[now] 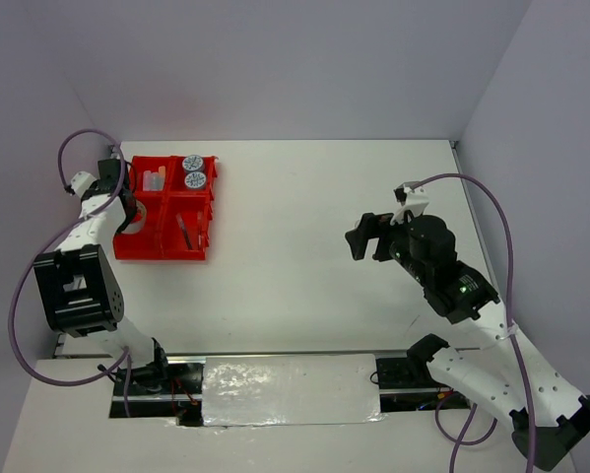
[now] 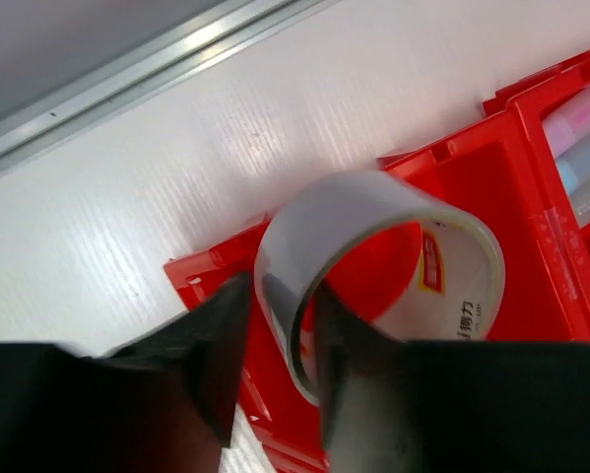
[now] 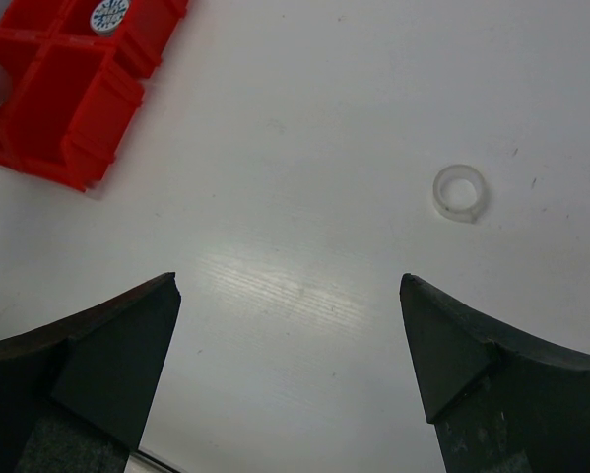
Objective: Sort the stationery into containers
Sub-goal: Place the stationery in the storage box, then pick up the stationery from the center of the board, then place the stationery in the storage box, then reset both arms
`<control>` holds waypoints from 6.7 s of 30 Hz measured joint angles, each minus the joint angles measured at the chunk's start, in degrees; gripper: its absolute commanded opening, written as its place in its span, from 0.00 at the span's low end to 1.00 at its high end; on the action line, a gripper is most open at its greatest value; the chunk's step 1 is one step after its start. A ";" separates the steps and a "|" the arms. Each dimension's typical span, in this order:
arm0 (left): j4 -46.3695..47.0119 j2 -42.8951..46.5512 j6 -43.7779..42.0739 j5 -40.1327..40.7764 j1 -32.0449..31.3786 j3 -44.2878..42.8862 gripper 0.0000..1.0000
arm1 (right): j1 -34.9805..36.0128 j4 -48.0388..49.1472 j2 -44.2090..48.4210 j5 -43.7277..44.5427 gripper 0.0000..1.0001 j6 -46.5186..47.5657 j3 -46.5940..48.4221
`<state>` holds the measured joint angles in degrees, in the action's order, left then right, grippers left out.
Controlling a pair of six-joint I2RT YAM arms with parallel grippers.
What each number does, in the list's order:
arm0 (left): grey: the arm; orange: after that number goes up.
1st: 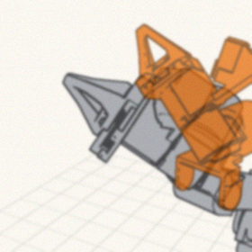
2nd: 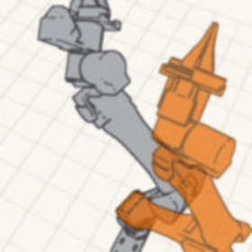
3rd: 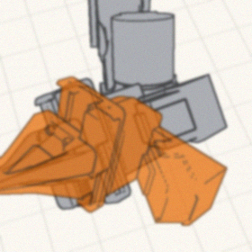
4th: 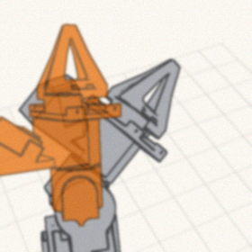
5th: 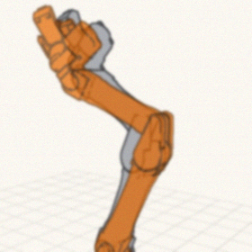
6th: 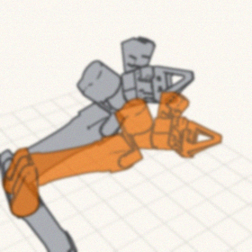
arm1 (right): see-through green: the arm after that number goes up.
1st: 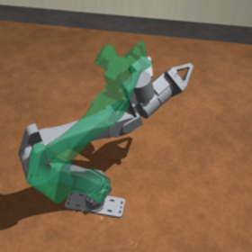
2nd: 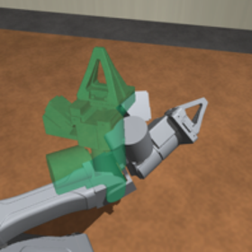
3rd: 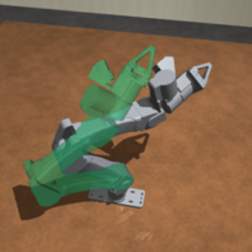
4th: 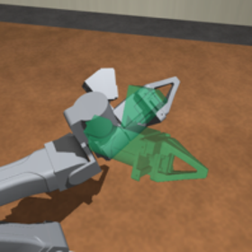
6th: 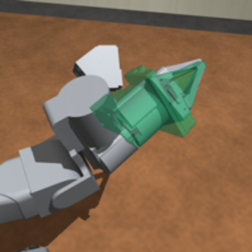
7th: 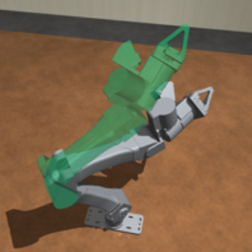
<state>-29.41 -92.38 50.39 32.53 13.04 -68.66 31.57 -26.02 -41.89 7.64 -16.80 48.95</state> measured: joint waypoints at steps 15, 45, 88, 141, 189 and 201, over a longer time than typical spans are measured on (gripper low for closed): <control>5.97 -1.22 -2.05 -8.26 0.07 4.42 0.76 | 0.00 0.35 -1.18 -2.01 1.00 -0.04 0.00; 23.37 -10.05 -25.49 -28.57 -42.05 -19.87 0.85 | -0.66 -0.44 8.00 14.05 1.00 -3.69 0.02; 18.78 -50.31 -31.74 -27.36 -59.63 -49.46 0.00 | -1.46 -2.23 10.32 8.39 1.00 -1.55 -0.87; -15.43 -18.10 -3.74 7.13 -12.02 -27.32 0.08 | -1.46 12.98 -2.12 -11.54 1.00 -2.58 -8.26; -11.21 11.50 -11.61 -8.20 -15.74 -15.10 0.87 | -1.46 10.21 -1.51 -8.17 1.00 -1.95 -8.02; -11.89 41.51 -24.76 -15.54 -16.68 7.02 0.94 | -0.48 -6.82 8.13 5.64 1.00 1.36 8.04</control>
<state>-41.30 -50.87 25.63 16.99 -3.64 -61.65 31.09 -32.84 -33.76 13.28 -15.44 56.99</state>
